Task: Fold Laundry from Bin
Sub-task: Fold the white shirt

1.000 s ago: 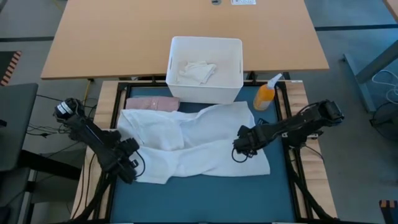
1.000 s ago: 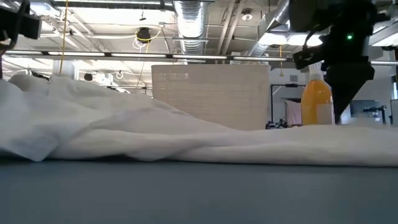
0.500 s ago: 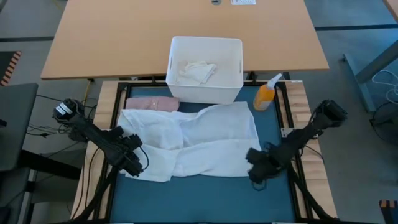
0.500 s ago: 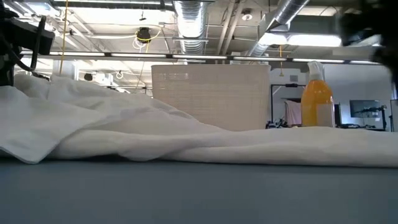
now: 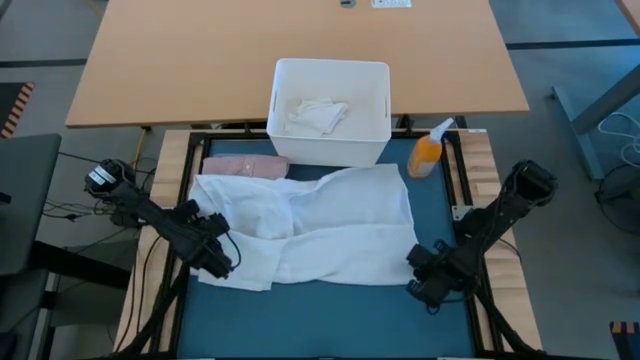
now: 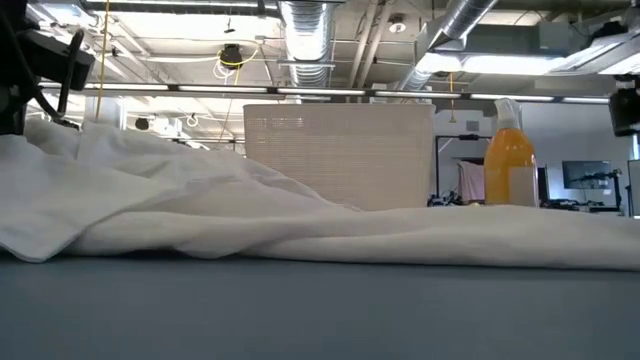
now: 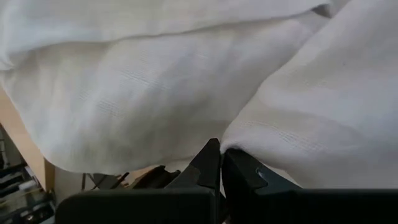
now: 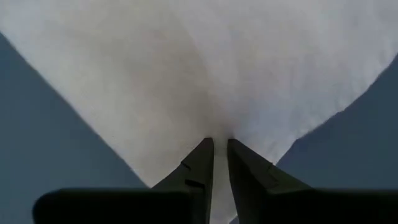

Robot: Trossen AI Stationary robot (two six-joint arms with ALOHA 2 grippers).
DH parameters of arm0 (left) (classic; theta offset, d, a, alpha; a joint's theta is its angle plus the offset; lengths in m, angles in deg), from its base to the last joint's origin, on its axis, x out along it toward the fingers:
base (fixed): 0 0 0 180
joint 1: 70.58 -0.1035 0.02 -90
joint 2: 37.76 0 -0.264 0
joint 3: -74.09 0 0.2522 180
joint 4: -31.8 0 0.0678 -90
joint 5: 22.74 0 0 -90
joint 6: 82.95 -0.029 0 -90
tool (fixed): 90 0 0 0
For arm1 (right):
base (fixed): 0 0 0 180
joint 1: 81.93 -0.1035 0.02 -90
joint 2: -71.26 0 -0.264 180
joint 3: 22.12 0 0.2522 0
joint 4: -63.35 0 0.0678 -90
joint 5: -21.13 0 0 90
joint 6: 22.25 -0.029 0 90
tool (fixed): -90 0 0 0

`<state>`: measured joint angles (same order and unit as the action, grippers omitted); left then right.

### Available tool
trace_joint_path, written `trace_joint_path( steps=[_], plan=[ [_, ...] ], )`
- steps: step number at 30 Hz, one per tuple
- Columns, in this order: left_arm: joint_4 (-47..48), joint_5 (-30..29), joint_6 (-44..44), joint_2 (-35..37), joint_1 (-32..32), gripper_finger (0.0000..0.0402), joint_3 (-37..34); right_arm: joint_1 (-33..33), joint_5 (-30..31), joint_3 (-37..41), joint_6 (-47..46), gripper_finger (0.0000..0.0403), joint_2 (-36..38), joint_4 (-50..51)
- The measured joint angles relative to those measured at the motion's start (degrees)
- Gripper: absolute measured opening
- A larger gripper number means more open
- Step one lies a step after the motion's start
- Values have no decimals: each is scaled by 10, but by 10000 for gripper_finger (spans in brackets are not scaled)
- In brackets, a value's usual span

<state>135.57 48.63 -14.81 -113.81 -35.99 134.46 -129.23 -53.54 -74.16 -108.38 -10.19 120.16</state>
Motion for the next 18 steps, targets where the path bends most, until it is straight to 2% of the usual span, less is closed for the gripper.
trace_joint_path(
  steps=[8, 14, 18],
  plan=[
    [0, -22, 15, 0, -9, 0, 0, -8, 16, 30, 43, 46, 2, 13],
    [-1, -23, -1, 0, -32, 0, 0, -26, -35, 15, 79, 12, 0, 68],
    [-1, -27, -27, 0, -51, 0, 0, -38, -58, -3, 91, 19, -1, 112]
  ],
)
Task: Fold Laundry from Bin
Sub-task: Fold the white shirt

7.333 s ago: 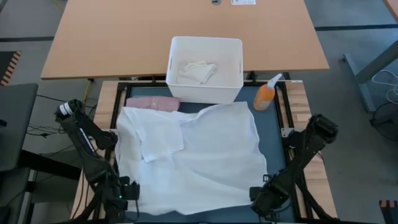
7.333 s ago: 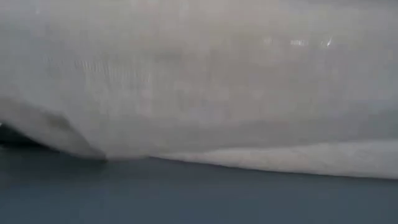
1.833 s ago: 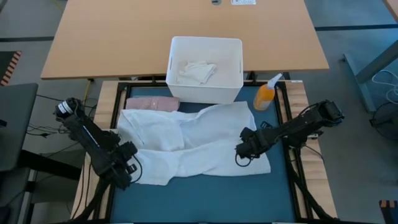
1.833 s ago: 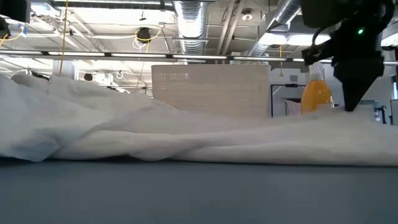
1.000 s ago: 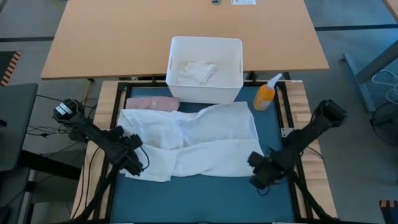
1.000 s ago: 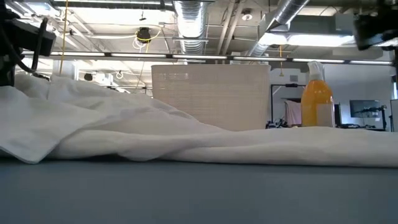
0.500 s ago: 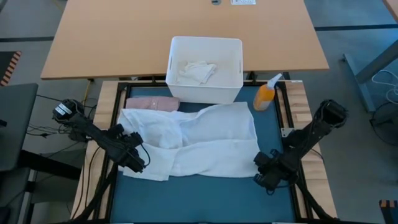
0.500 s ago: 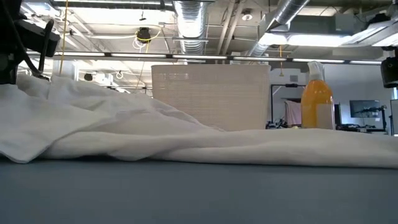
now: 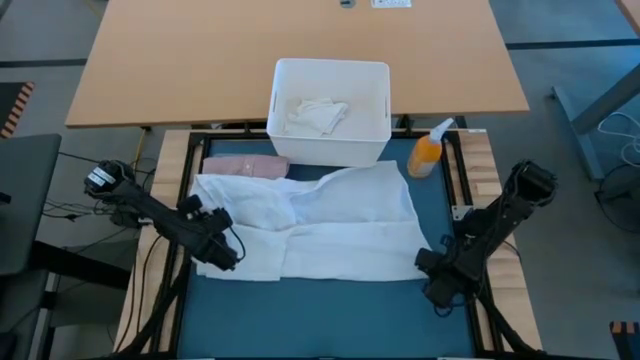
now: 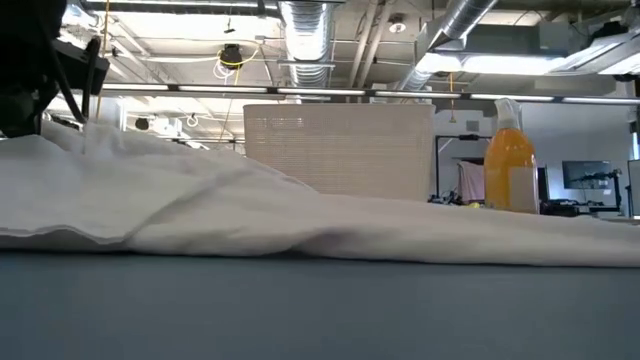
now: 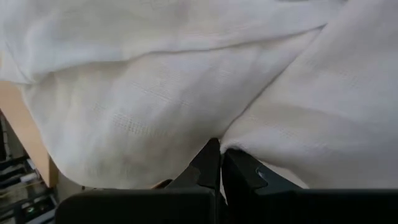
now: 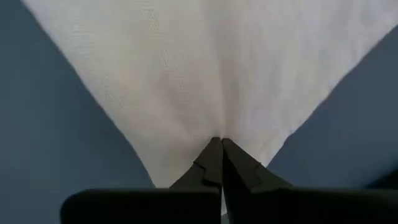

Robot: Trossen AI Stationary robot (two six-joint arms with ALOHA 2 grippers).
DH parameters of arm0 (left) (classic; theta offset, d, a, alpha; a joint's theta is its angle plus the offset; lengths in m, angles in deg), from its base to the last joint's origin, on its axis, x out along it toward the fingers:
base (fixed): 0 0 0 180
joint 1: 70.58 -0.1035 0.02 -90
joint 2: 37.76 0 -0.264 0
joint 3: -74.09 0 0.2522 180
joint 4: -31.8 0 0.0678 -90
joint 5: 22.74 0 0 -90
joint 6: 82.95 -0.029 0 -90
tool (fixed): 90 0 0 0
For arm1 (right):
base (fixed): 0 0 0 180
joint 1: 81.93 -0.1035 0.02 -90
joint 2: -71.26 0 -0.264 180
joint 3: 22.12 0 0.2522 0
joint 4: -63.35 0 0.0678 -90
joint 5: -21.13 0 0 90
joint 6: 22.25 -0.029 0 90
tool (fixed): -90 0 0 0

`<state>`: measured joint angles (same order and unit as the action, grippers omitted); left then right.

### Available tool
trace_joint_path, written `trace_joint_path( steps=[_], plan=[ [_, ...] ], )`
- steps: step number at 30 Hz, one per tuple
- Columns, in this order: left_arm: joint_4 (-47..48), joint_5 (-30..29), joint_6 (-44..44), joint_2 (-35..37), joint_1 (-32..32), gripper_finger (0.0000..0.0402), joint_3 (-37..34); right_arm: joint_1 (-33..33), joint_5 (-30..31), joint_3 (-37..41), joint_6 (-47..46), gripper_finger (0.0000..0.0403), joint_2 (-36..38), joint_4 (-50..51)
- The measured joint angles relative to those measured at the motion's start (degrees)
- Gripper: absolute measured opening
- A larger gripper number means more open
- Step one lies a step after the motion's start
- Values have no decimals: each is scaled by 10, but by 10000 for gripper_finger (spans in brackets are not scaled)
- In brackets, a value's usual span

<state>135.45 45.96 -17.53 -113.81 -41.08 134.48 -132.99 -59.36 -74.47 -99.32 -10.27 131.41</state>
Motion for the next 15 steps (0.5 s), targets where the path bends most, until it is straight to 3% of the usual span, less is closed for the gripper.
trace_joint_path(
  steps=[9, 15],
  plan=[
    [-28, 34, -79, 0, -34, 0, 0, 13, 45, -93, 66, 45, 1, 102],
    [-73, 38, -117, 0, -34, 5, 0, 23, 55, -120, 101, 46, 1, 89]
  ],
)
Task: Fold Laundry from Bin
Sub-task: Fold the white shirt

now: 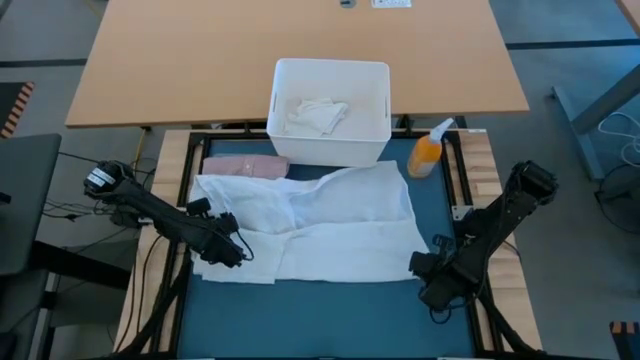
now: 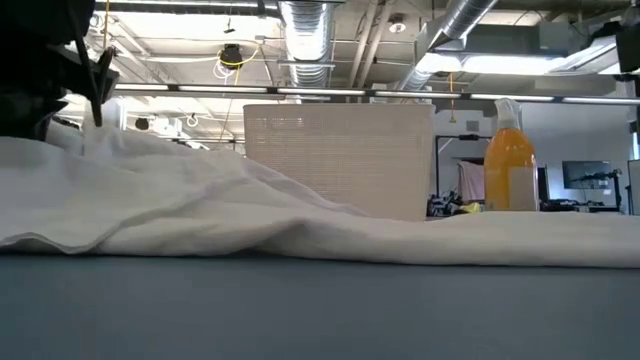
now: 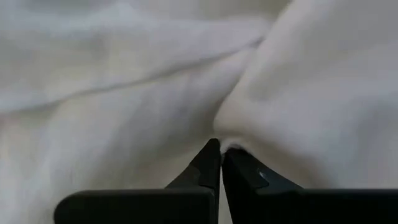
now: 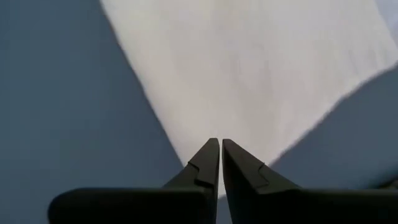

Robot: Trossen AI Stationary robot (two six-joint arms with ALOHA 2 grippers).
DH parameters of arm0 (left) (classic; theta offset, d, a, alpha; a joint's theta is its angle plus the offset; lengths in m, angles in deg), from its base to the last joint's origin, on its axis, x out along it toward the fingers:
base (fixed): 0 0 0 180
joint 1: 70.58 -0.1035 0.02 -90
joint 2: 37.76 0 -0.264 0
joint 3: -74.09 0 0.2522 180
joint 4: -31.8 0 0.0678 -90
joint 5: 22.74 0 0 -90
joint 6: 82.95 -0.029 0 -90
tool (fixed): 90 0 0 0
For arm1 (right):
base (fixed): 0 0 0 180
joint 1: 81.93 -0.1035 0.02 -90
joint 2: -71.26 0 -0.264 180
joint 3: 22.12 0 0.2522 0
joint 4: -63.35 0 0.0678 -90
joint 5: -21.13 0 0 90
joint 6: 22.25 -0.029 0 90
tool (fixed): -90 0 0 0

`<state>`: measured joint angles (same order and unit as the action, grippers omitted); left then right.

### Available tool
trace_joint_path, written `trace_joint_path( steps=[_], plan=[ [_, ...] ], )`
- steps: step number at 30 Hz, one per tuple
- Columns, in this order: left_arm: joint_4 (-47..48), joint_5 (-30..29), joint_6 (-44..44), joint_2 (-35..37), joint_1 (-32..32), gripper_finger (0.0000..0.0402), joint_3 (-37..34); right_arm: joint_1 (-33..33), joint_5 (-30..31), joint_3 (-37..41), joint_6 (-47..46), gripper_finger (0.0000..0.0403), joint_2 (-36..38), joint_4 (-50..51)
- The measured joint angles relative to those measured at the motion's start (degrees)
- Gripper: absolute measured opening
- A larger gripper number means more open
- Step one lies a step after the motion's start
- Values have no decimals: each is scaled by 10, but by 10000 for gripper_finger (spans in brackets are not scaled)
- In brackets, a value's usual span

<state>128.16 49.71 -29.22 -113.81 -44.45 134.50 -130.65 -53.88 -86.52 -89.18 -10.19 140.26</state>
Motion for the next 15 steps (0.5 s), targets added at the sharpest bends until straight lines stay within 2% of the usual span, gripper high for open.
trace_joint_path(
  steps=[3, 9, 12, 15],
  plan=[
    [32, 8, -7, 0, -5, 23, 0, 9, 17, -1, 27, 46, 0, -31],
    [72, 33, -7, 0, -12, 87, 2, 45, 29, -1, 94, 46, 0, -98],
    [73, 69, -14, 4, -12, 117, 14, 64, 29, -1, 127, 47, 1, -124],
    [75, 75, -7, 16, -8, 136, 43, 80, 21, -1, 145, 47, 6, -137]
  ],
)
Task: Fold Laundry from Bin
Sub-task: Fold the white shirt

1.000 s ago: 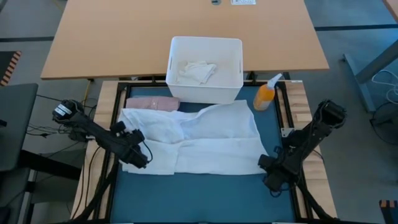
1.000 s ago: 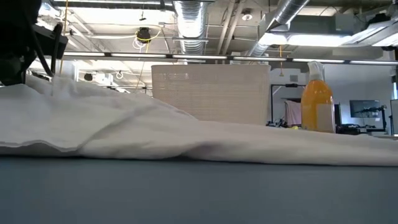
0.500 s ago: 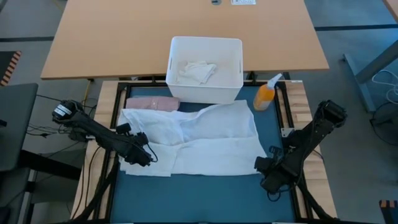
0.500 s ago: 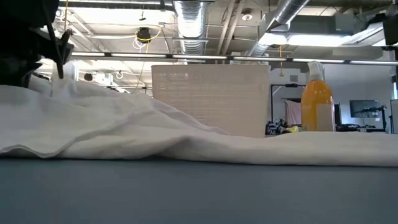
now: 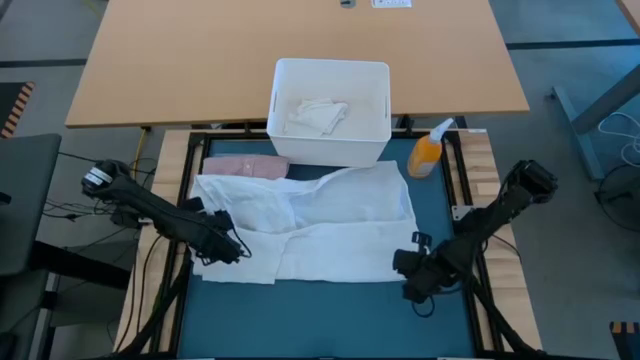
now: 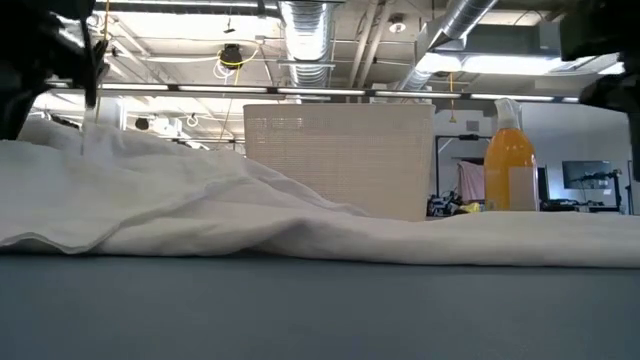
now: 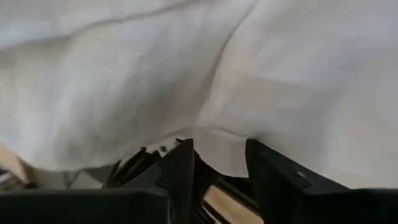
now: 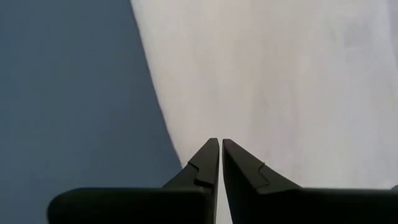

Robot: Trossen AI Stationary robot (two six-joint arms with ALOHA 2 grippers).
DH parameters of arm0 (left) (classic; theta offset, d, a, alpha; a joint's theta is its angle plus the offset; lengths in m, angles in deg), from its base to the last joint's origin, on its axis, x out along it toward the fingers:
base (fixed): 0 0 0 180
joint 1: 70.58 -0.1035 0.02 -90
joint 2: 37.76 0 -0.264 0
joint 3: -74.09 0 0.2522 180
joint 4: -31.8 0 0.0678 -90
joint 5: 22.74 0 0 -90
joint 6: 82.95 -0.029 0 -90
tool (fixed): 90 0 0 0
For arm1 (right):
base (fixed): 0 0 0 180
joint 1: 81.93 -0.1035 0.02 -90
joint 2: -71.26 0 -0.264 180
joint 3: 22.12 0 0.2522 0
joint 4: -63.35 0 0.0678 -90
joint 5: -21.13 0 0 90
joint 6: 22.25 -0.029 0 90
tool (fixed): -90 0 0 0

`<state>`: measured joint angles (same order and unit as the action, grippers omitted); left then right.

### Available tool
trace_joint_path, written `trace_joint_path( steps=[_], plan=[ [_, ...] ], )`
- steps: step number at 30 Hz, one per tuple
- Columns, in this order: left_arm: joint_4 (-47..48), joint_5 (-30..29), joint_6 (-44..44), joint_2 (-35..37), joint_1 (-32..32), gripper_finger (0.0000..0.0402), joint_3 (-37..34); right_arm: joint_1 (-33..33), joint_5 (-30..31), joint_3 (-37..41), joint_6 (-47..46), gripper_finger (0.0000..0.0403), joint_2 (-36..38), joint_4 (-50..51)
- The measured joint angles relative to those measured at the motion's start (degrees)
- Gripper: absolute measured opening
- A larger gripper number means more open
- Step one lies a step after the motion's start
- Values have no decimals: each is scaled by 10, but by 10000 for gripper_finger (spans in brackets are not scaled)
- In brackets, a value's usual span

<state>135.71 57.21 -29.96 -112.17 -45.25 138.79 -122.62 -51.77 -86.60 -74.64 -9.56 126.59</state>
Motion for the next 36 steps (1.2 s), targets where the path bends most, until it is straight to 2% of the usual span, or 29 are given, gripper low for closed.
trace_joint_path(
  steps=[4, 9, 14, 19, 25, 29, 36],
  plan=[
    [-47, 17, 7, 35, 54, 141, 41, 2, -2, 0, 16, 47, 3, -38],
    [-174, 18, -1, 85, 180, 138, 42, -19, -3, 0, 66, 56, 1, -82],
    [-176, 9, 82, 74, 262, 137, 42, -17, -2, 0, 74, 76, 1, -93],
    [-263, -3, 43, 15, 318, 137, 42, -12, -2, 0, 75, 113, 1, -109],
    [-258, -32, 54, -90, 343, 137, 41, -23, 12, 0, 69, 162, 1, -114],
    [-233, -10, 94, -155, 351, 137, 41, -25, 13, 0, 60, 184, 1, -114],
    [-224, -10, 106, -196, 373, 138, 41, -25, 15, 0, 53, 191, 1, -108]
  ],
)
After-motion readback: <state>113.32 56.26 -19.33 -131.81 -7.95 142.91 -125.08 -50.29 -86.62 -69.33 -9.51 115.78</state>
